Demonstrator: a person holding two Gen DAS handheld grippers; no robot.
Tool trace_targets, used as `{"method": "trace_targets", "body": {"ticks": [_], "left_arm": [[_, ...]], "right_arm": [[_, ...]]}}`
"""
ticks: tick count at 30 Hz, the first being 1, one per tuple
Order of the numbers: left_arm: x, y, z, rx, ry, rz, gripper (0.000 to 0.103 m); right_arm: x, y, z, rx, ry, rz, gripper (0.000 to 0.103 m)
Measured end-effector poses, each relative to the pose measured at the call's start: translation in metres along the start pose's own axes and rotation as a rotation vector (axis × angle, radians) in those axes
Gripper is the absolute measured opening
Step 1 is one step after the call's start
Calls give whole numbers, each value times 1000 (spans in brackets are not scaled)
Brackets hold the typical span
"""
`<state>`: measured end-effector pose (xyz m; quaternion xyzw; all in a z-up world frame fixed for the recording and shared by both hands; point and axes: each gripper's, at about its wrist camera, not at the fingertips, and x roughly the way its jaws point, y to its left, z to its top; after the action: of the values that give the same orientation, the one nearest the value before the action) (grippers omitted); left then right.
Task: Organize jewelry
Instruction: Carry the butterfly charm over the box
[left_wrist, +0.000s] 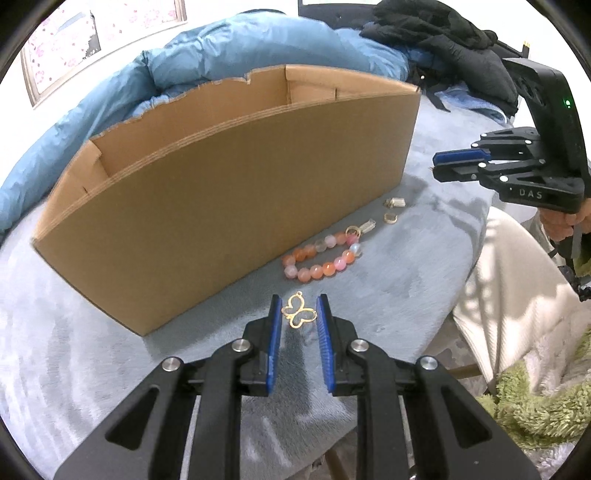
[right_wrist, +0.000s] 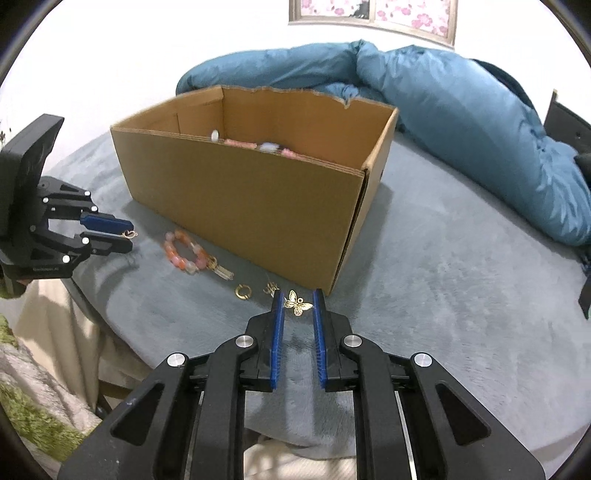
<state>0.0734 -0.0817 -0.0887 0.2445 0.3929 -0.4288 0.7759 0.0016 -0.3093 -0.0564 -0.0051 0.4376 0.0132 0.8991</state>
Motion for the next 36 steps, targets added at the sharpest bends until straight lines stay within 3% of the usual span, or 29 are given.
{"method": "trace_targets", "body": {"ticks": [5, 11, 14, 17, 21, 30, 36], "left_arm": [[-34, -2, 14, -14, -69, 6, 18], [-82, 0, 58, -2, -222, 16, 18], [-86, 5, 85, 3, -256, 30, 18], [-68, 11, 115, 32, -237, 80, 18], [-34, 28, 147, -4, -161, 102, 18], [39, 57, 190, -89, 48, 148, 18], [55, 63, 194, -134, 81, 145, 19]], "right_arm": [[-28, 7, 12, 11, -73, 0, 13], [-61, 16, 49, 14, -201, 29, 13], [-58, 13, 71, 28, -260, 47, 13], [-47, 7, 96, 62, -293, 48, 13], [-11, -10, 119, 127, -235, 40, 13], [71, -44, 146, 279, 37, 4, 14], [85, -49, 146, 296, 68, -10, 16]]}}
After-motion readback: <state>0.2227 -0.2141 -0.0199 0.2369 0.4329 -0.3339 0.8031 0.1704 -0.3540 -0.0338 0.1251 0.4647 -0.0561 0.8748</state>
